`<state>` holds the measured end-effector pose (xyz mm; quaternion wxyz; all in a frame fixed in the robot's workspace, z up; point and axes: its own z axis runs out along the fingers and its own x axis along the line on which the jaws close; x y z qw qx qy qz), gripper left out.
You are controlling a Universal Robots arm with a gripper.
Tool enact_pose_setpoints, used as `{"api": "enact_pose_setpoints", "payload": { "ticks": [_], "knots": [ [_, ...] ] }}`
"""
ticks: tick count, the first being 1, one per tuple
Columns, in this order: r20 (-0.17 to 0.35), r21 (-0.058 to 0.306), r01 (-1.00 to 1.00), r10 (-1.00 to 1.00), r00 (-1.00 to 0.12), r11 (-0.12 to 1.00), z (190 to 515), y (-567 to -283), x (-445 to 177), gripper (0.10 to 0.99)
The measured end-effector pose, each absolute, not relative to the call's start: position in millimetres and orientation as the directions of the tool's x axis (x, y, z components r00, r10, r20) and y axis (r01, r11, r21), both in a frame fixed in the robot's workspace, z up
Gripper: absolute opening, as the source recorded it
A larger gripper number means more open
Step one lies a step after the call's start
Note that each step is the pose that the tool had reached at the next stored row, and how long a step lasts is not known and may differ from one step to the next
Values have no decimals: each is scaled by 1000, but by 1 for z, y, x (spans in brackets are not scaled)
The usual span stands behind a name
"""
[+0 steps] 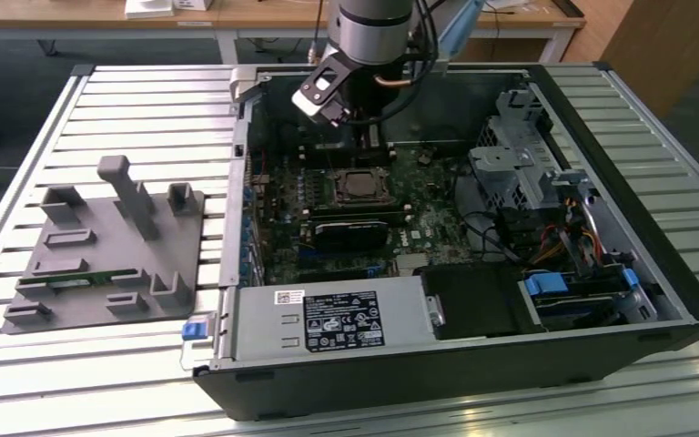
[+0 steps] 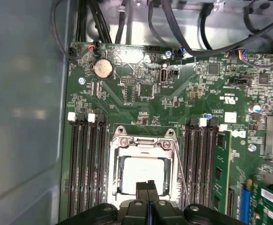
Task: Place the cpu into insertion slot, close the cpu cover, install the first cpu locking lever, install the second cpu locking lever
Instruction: 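Install the first cpu locking lever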
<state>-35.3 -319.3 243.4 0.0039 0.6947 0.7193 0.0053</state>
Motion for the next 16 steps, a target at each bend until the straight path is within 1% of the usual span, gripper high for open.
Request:
{"api": "enact_pose_setpoints", "payload": {
  "ticks": [8,16],
  "knots": [
    [2,13,999,999,-46,46,252,-319,-35,106],
    [2,13,982,982,-189,189,251,-319,-35,106]
  ]
}}
